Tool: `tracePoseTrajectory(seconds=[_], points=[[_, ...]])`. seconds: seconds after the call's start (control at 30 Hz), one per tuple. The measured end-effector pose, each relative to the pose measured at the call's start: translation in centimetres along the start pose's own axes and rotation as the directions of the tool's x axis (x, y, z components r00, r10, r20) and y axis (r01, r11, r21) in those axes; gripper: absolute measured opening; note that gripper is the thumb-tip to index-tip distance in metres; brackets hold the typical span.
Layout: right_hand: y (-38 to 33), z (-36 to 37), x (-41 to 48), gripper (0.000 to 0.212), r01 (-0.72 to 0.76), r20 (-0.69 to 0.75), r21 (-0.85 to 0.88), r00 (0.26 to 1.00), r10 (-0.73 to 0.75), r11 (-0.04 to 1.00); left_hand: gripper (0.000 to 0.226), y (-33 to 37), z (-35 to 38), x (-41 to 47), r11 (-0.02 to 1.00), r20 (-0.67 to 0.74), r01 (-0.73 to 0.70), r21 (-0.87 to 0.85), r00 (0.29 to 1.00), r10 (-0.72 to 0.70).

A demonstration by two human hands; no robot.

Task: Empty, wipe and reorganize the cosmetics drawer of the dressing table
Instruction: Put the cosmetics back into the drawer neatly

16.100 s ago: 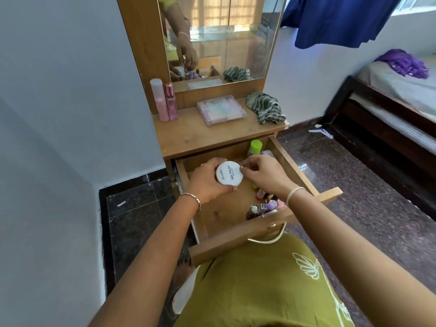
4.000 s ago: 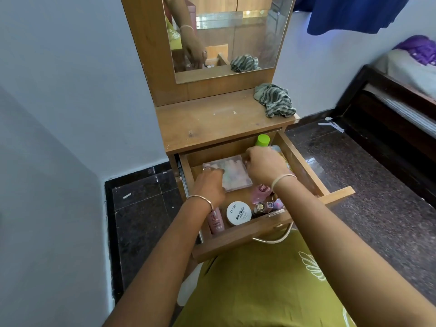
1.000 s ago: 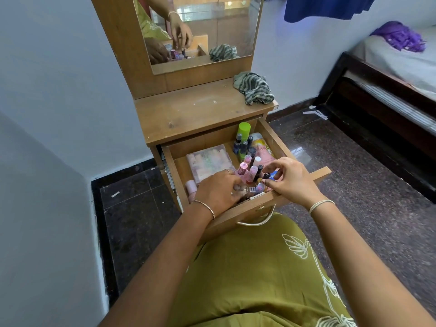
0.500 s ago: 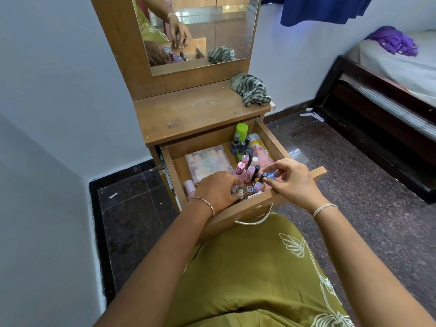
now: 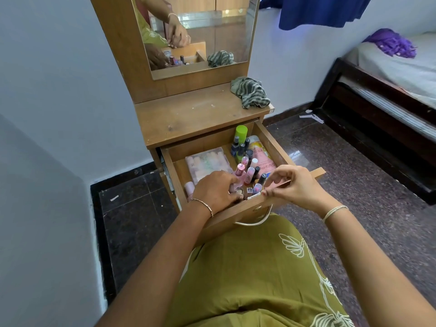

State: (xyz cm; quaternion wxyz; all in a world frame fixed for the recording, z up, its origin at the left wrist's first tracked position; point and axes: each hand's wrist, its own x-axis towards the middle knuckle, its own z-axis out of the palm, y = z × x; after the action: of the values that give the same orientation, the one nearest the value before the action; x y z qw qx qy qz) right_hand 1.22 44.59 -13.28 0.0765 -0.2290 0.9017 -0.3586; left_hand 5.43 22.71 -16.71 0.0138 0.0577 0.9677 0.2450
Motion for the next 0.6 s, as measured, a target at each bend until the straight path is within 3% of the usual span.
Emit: tracePoseTrajectory(seconds=[0.2, 0.43, 0.6], points=[[-0.5, 0.0, -0.8, 0.023, 0.048, 0.085, -0.011, 0.995, -0.047, 0.999, 0.012, 0.1, -1.1, -1.4, 0.983, -0.136, 0.01, -0.184, 0.99, -0.035], [-1.1, 0.2, -1.1, 0.018, 0.106, 0.08, -0.063, 0.992, -0.101, 0.992, 0.016, 0.1, -3.0, -3.6, 0.943, 0.104, 0.075, -0.325, 0.994, -0.043], [-1.2, 0.2, -1.1, 0.018, 0.093, 0.076, -0.088, 0.993, -0.086, 0.992, 0.014, 0.2, -3.3, -4.4, 0.937, 0.148, 0.095, -0.336, 0.988, -0.047]])
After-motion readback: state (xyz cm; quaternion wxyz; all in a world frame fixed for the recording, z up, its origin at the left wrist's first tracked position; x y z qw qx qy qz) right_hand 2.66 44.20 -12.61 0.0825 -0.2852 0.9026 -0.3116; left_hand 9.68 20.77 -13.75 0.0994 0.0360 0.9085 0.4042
